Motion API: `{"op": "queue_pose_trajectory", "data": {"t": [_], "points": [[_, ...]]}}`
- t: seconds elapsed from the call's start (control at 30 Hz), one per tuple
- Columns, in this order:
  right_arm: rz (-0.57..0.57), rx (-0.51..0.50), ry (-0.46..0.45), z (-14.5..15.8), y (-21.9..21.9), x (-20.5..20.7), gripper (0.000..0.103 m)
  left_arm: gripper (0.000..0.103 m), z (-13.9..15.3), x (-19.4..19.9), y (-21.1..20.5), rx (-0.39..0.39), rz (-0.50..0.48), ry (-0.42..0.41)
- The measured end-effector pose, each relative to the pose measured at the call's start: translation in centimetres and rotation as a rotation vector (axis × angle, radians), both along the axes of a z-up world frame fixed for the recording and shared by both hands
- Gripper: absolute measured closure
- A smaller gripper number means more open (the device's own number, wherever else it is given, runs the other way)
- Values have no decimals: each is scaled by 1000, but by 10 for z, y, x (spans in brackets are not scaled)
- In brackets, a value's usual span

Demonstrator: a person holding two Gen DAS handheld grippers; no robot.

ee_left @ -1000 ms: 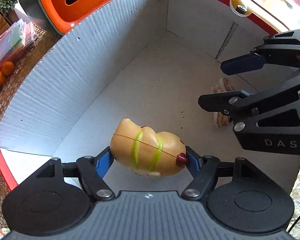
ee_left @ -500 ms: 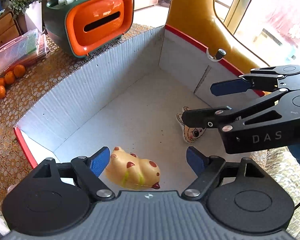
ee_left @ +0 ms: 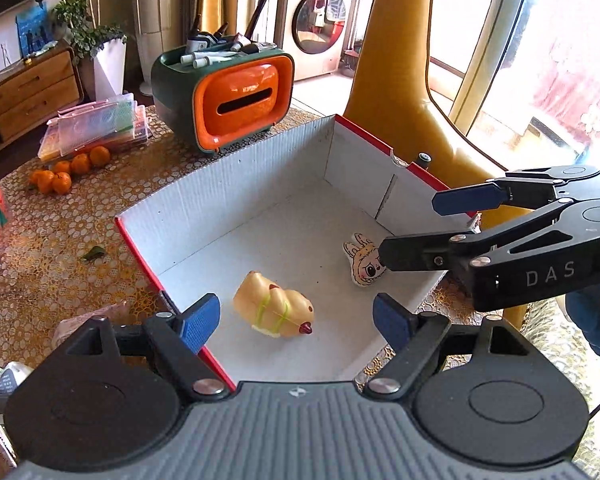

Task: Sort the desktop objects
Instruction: 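Open the left tool to drop the yellow toy while the right tool drops the bunny, then move both tools back from the shoebox toward the remaining items on the table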

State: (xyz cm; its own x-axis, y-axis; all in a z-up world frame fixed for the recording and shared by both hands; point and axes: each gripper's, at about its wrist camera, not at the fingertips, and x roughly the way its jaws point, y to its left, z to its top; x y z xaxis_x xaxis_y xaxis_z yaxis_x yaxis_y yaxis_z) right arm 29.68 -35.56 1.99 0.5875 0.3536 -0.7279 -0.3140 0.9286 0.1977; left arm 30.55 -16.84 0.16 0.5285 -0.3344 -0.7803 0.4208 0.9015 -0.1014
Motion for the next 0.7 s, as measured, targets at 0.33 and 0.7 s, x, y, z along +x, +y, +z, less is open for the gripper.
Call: {"op": "queue_pose_trajectory", "data": {"t": [0.33,0.7], "points": [[18,42,-66,15,24,-39,11,20,17,-50,33,-21,27,-91],[69,76,-135,23,61,-80,6,16,22,-86,74,-32,64,-134]]}}
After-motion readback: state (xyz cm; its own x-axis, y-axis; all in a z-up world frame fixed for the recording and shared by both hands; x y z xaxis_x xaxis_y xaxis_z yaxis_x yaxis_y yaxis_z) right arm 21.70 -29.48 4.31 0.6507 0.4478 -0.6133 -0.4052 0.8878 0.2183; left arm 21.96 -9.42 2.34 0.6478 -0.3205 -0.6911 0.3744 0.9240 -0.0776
